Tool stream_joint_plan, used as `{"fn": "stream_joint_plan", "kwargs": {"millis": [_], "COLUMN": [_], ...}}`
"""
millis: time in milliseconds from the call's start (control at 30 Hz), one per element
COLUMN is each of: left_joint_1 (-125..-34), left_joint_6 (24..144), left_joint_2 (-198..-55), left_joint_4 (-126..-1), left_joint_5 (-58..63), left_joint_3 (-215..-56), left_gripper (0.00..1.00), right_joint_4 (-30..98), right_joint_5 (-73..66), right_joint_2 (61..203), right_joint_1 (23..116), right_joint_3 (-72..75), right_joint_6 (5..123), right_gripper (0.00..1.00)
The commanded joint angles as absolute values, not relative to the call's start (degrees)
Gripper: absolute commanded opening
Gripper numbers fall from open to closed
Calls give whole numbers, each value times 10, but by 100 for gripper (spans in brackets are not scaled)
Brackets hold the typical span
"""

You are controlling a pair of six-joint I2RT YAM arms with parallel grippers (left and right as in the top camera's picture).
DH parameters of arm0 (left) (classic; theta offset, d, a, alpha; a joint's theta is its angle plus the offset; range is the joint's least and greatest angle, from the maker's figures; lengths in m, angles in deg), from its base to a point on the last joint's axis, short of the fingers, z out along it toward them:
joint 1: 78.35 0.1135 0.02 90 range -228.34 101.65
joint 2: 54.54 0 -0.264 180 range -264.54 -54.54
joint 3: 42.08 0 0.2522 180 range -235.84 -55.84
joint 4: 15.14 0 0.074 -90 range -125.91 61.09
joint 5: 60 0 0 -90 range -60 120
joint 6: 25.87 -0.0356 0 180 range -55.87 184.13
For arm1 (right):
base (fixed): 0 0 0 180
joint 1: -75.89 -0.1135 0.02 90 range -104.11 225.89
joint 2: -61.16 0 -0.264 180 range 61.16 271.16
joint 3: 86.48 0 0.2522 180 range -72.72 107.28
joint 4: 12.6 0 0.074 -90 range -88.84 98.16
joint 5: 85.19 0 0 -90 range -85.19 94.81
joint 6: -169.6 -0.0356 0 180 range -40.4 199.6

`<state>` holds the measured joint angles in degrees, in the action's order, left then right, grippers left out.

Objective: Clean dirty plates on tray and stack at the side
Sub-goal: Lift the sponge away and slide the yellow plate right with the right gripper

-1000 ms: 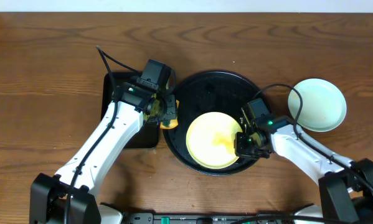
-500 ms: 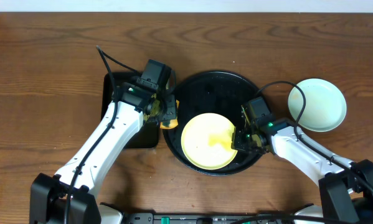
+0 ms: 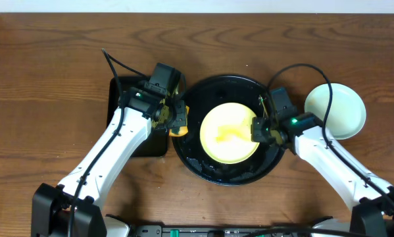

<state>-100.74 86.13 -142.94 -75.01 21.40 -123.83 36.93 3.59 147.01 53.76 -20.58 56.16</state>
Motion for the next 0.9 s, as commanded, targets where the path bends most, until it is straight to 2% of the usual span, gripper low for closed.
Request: {"fn": "stream_joint_plan", "kwargs": {"millis": [0, 133, 233, 367, 467, 867], "left_joint_1": [-1005, -1005, -1005, -1005, -1005, -1005], "left_joint_6": [850, 850, 850, 850, 850, 850], "left_joint_2": [-1429, -1429, -1429, -1429, -1429, -1429], "left_joint_4": [-751, -751, -751, -751, -751, -752], "left_joint_5": [221, 221, 221, 221, 221, 221], "left_joint_3": [-1239, -1239, -1239, -1239, -1239, -1239], "left_gripper": [8, 8, 8, 8, 8, 8], "right_joint_4": [400, 448, 449, 467, 477, 605], "right_joint_5": [97, 139, 82, 109, 75, -1], "right_joint_2": [1457, 1457, 1457, 1457, 1457, 1457], "right_joint_1": [542, 542, 541, 546, 550, 558], "right_joint_3": [-162, -127, -112, -108, -108, -108], "right_joint_6": [633, 642, 651, 607, 604, 617], "right_gripper": [1, 1, 1, 1, 1, 1]}}
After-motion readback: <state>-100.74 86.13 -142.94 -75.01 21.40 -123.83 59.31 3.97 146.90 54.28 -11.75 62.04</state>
